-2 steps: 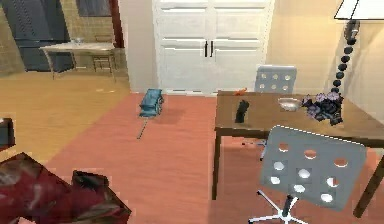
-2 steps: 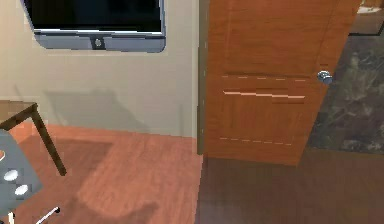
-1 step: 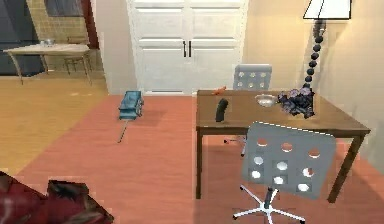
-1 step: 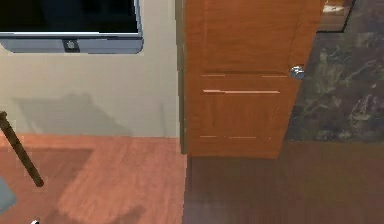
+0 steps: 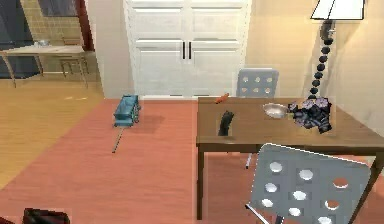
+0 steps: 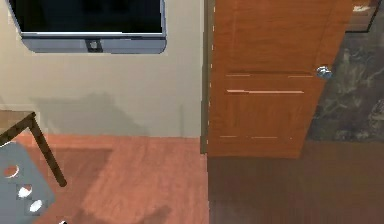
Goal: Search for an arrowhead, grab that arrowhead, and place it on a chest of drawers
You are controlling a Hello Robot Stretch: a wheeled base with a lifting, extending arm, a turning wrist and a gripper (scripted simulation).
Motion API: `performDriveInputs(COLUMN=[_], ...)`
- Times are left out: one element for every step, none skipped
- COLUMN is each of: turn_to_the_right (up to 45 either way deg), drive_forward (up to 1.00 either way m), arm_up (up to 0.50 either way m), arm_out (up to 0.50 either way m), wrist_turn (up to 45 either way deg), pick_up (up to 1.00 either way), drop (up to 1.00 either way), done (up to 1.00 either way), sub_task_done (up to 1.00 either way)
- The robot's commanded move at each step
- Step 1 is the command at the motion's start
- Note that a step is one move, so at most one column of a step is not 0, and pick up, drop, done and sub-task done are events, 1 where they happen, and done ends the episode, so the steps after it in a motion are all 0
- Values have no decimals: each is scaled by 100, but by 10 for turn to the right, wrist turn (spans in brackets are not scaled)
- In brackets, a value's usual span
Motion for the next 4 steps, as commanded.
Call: performDriveInputs(turn_to_the_right=[-120, 0, -270, 0], drive_forward=[0, 100, 0, 5], arm_up=[0, 0, 0, 0], arm_out=[0, 0, 0, 0], wrist_turn=[0, 0, 0, 0], pick_up=[0, 0, 0, 0], drop=[0, 0, 0, 0], done=[0, 0, 0, 0], sub_task_done=[0, 0, 0, 0])
